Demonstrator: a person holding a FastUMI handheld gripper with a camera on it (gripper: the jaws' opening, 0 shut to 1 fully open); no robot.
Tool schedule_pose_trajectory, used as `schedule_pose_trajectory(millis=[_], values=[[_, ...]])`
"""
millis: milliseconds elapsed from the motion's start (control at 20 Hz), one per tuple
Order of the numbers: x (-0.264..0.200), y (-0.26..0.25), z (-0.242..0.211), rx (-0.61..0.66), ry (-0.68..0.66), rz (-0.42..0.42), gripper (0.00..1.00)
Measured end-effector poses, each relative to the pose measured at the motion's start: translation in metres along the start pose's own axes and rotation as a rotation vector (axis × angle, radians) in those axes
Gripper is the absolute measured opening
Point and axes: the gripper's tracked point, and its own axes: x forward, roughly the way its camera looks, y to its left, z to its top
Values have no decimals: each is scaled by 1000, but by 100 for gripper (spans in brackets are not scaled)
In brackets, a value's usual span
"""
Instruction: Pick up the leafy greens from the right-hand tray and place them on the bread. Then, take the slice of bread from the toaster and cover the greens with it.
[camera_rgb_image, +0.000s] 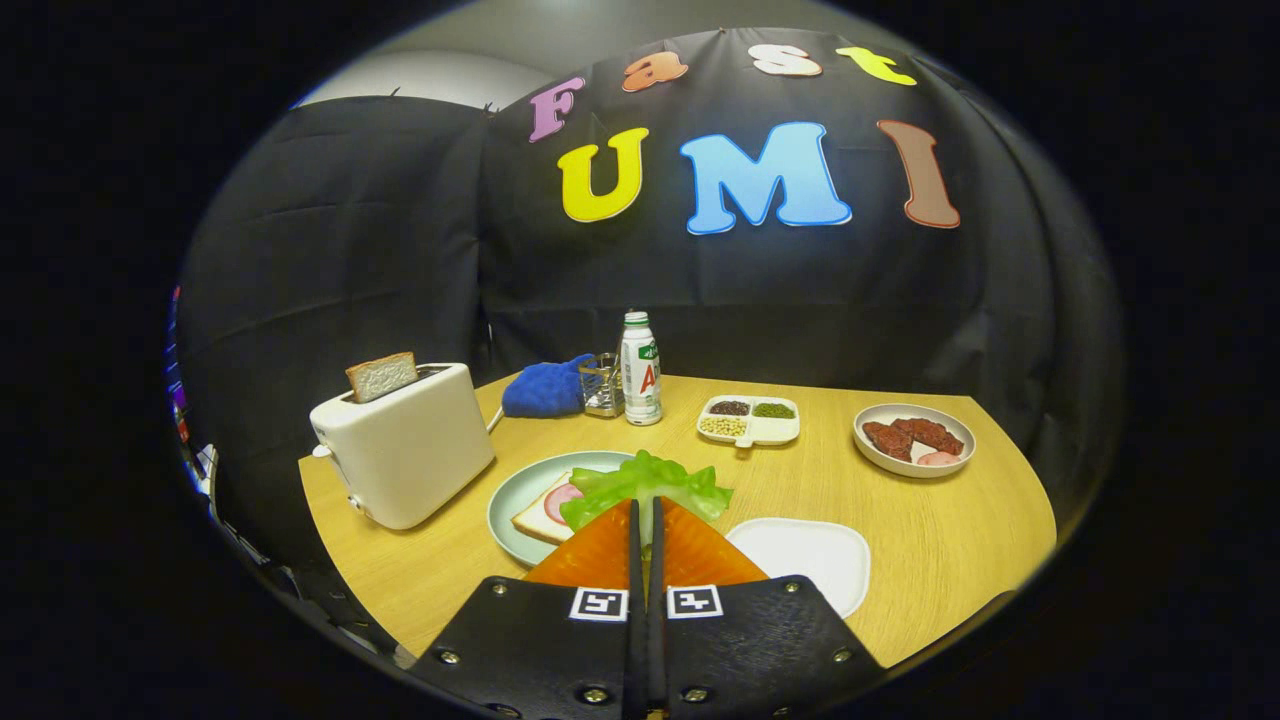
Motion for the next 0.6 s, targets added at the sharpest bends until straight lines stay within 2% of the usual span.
schedule_pose_trajectory(millis=[300, 600], values=[[40, 40, 4, 53, -3, 56, 0], [73, 54, -3, 18, 0, 15, 0]])
